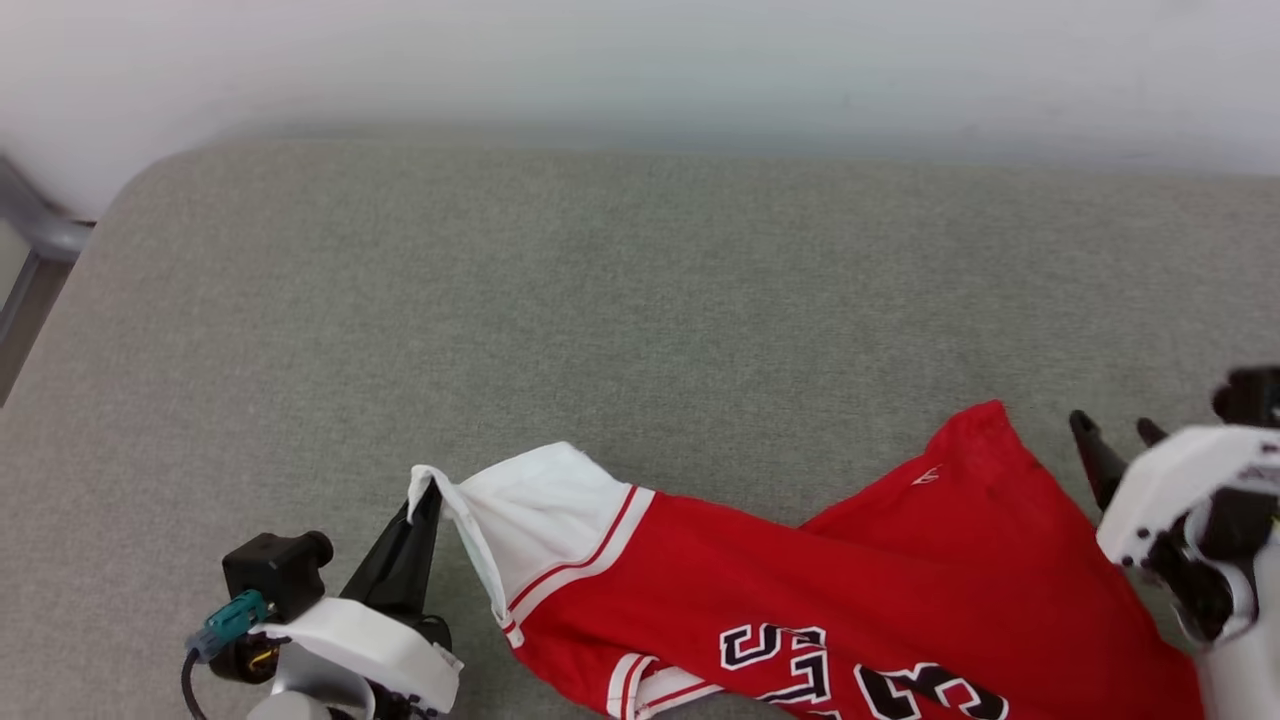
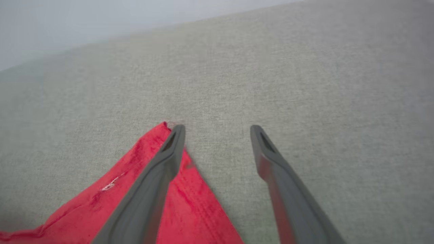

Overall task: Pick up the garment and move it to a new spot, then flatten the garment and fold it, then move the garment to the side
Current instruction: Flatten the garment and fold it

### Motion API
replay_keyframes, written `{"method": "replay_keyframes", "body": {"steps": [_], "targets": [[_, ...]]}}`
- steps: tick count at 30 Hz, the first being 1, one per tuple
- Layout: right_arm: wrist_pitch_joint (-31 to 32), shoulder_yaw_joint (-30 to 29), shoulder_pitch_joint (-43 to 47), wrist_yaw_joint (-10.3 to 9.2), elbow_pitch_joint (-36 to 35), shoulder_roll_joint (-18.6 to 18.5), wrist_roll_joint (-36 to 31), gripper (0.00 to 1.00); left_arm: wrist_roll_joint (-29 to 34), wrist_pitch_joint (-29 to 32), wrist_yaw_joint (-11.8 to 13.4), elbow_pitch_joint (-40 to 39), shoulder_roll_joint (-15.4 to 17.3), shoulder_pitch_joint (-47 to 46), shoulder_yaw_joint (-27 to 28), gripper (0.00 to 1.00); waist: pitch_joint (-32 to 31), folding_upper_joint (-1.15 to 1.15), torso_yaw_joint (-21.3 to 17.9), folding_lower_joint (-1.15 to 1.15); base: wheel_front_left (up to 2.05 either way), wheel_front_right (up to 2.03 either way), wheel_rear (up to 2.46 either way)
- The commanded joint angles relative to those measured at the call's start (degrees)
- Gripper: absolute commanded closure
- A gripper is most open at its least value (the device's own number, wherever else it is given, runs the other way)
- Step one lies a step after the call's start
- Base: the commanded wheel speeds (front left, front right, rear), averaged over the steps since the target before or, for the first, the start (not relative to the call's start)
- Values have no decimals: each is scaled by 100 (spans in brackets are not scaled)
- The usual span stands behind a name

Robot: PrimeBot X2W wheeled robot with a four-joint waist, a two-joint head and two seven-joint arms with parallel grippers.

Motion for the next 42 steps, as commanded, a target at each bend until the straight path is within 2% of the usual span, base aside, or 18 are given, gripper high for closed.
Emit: {"method": "replay_keyframes", "body": {"steps": [1, 8, 12, 19, 20, 21, 26, 33, 42], "targets": [[359, 244, -271, -4, 142, -157, -10, 0, 24, -49, -18, -20, -18, -93, -41, 100, 143, 0, 132, -1, 0, 0, 0], [2148, 1386, -1183, -4, 566, -709, 12, 0, -7, -143, -52, -71, -140, -332, -196, 100, 538, 0, 395, -1, 0, 0, 0], [2686, 1985, -1415, -3, 722, -871, 168, 0, -43, -180, -77, -35, -175, -491, -294, 100, 756, 0, 511, -1, 0, 0, 0], [3394, 2706, -1226, 9, 1225, -870, 699, 0, -115, -218, -89, 33, -159, -637, -388, 100, 962, 0, 590, -1, 0, 0, 0], [3480, 2789, -1175, 12, 1311, -872, 813, 63, -121, -221, -89, 48, -149, -656, -394, 100, 978, 0, 595, -1, 0, 0, 0], [3526, 2845, -1134, 12, 1376, -870, 900, 100, -144, -227, -91, 59, -138, -672, -393, 100, 987, 0, 594, -1, 0, 0, 0], [3139, 2878, -1306, -4, 1384, -1026, 1167, 100, -203, -240, -95, 127, -64, -606, -321, 100, 879, 0, 515, -1, 0, 0, 0], [2262, 2715, -1768, -8, 1310, -1222, 1119, 100, -161, -247, -95, 130, 125, -514, -142, 100, 429, 0, 232, -1, 0, 0, 0], [1236, 1931, -2231, -6, 1646, -878, 528, 100, -413, 37, -91, 424, 482, -1554, 1, 100, 8, 0, -224, -1, 0, 0, 0]]}}
